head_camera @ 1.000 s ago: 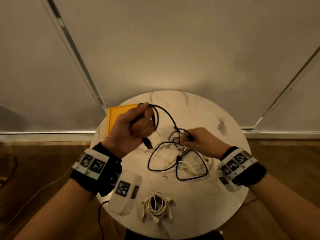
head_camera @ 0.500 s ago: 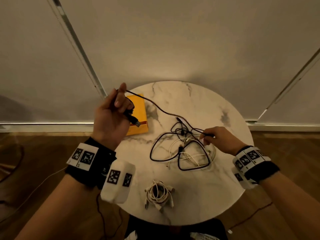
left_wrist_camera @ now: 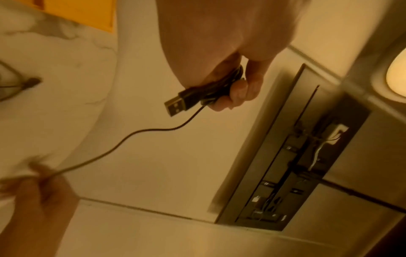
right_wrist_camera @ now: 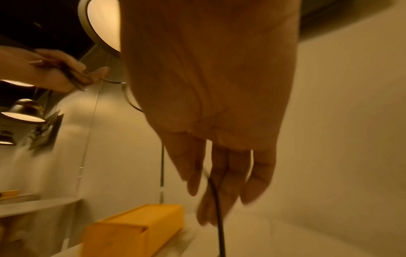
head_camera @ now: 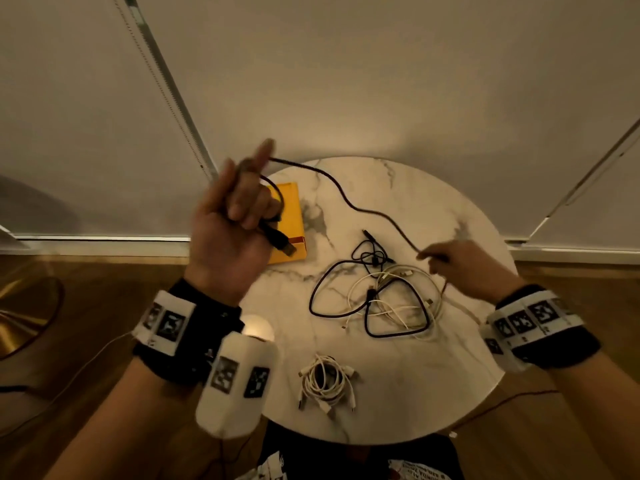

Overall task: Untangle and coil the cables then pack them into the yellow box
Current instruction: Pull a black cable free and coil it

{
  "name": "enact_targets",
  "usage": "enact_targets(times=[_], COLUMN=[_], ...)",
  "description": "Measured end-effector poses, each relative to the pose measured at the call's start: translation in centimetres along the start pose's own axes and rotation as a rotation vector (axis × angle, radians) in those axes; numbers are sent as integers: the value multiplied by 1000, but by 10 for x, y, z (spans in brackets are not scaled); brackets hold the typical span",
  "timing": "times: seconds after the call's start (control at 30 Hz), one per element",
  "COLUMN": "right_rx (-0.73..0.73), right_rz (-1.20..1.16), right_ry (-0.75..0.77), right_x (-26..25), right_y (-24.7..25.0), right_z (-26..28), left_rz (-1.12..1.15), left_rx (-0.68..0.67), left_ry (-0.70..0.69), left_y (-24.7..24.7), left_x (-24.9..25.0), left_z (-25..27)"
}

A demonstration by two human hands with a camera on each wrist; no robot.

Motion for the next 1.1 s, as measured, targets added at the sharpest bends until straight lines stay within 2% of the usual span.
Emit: enact_targets(times=[0.07, 0.13, 0.23, 0.33, 0.43, 0.5, 0.6, 0.8, 0.87, 0.9, 1.0, 1.1], right_rx=[-105, -126, -2, 147, 173, 101, -35, 53, 47, 46, 28, -151], right_rz=[32, -11, -129, -285, -321, -371, -484, -797, -817, -782, -500, -294], right_ry=[38, 102, 251, 457, 633, 638, 564, 536, 499, 481, 480, 498], right_x=[-8, -25, -62, -107, -138, -144, -135, -123, -124, -123, -121, -124], right_y=[-25, -34, -29, -16, -8, -7, 0, 18, 6, -2, -31, -67], right_z=[1, 5, 12, 23, 27, 26, 22, 23, 20, 18, 21, 32], left_rz=[-42, -61, -49, -38, -21, -40, -36, 10, 20, 26, -29, -200], left_rx=[55, 105, 139, 143, 112, 76, 11, -349, -396, -375, -212, -136], left_ry=[81, 173, 281, 315, 313, 335, 387, 617, 597, 553, 392, 257], left_y=[-3, -2, 4, 4, 5, 6, 11, 4, -5, -8, -2, 11], left_x=[-27, -55, -85, -97, -97, -92, -81, -81, -82, -81, -72, -64], left_z=[7, 17, 31, 37, 40, 42, 47, 58, 54, 49, 30, 19])
Point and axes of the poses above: each hand's wrist, its own z-axis away from the middle knuckle, its own y-axis out of the back of the hand, x = y × z, the point moved 4 cm from there along -z, towards the middle knuckle, and after that the axes turned 7 degrees about -x, right-handed, at the moved point
